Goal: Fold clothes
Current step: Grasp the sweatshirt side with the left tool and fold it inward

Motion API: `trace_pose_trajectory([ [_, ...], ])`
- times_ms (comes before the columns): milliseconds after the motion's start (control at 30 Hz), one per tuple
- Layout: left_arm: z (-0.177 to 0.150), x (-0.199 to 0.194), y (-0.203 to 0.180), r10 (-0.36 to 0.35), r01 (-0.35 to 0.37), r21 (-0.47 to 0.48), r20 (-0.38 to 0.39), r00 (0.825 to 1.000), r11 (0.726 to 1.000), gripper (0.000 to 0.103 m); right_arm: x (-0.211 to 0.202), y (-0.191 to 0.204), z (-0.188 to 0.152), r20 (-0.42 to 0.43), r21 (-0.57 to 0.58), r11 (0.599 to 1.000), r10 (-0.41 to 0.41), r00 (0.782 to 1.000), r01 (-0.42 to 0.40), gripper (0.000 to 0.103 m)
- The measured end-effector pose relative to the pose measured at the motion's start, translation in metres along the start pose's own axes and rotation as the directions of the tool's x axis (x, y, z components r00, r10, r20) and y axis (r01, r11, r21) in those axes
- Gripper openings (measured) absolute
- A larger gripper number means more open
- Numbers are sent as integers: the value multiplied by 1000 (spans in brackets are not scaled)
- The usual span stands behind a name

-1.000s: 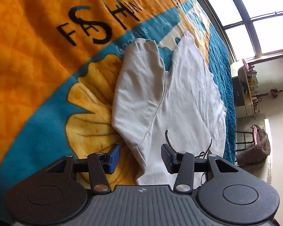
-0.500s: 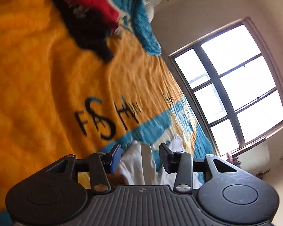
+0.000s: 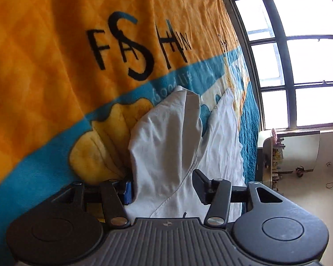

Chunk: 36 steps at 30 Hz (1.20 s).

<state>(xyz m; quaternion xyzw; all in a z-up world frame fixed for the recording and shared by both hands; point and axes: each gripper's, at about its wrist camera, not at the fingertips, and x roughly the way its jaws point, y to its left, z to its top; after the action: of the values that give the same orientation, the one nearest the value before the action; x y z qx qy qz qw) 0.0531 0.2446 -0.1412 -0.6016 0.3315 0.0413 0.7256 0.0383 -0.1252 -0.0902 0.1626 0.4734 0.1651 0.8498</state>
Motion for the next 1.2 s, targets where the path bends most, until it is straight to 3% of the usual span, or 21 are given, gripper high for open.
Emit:
trace_pose_trajectory([
  [100, 6, 12, 5, -72, 71, -70, -15, 997, 995, 50, 1, 0, -1, -1, -5, 1000, -1, 1000, 1, 49],
  [167, 7, 12, 11, -116, 117, -119, 19, 993, 986, 48, 2, 0, -1, -3, -9, 1000, 0, 1000, 0, 49],
  [300, 7, 1, 14, -166, 180, -113, 123, 979, 977, 25, 2, -3, -1, -6, 0, 1000, 9, 1000, -9, 49],
  [367, 4, -15, 3, -180, 182, 7, 195, 964, 983, 24, 3, -4, -1, -7, 5, 1000, 14, 1000, -14, 49],
  [467, 1, -38, -17, -196, 145, 193, 277, 941, 970, 24, 3, -4, -1, -6, -2, 1000, 14, 1000, -14, 49],
  [500, 1, -43, -22, -192, 125, 237, 291, 937, 964, 26, 3, -4, -2, -6, -4, 1000, 14, 1000, -14, 49],
  [600, 6, -47, -27, -110, 30, 279, 276, 955, 960, 35, 3, -4, -1, -7, -1, 1000, 14, 1000, -14, 49],
  [700, 10, -47, -14, -33, -31, 254, 242, 970, 967, 35, 2, -5, 0, -9, 13, 1000, 16, 1000, -16, 49],
  [833, 9, -57, -4, 17, -82, 250, 250, 968, 965, 40, 1, -6, 0, -10, 26, 999, 21, 1000, -20, 49],
  [967, 11, -70, -4, 76, -150, 250, 284, 956, 956, 46, -8, -10, 3, 22, 71, 997, 22, 1000, -23, 49],
  [1100, 27, -74, -1, 102, -157, 160, 308, 946, 975, 48, -19, -18, 6, 71, 106, 994, 23, 997, -31, 49],
  [1200, 36, -60, 2, 111, -145, 132, 237, 965, 981, 46, -20, -18, 4, 70, 107, 994, 18, 997, -25, 49],
])
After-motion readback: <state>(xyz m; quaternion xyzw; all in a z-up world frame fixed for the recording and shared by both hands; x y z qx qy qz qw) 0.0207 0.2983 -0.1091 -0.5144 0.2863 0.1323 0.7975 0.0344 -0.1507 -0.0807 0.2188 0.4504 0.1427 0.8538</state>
